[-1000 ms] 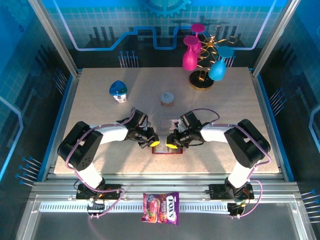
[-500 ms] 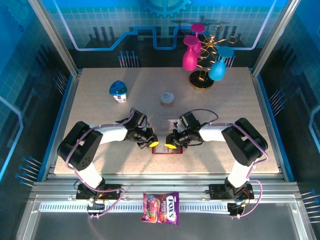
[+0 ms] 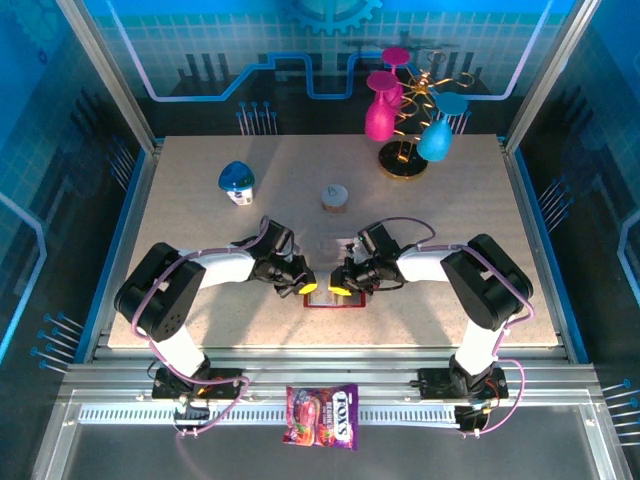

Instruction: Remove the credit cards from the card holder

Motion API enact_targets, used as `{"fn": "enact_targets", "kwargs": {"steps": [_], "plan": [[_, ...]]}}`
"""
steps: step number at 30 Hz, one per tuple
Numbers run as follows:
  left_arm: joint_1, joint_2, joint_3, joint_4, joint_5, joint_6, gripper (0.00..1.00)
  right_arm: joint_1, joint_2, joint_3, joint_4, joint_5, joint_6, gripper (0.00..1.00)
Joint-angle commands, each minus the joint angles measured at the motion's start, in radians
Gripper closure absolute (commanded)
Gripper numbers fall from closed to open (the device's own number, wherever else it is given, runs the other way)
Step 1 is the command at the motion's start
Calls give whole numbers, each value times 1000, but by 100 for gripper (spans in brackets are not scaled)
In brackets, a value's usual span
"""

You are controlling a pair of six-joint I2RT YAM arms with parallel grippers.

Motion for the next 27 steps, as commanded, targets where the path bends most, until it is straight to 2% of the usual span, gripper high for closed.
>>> {"fn": "enact_targets", "kwargs": {"steps": [1,12,27], "plan": [[6,7,-4,-25,5,28,91,11,18,26,-28,1,-16,78],[11,16,-1,-28,5,32,91,7,-8,31,-120,35,-55,74],[12,12,9,-46,2,41,91,-5,-35,44,-194,61,-98,74]]}}
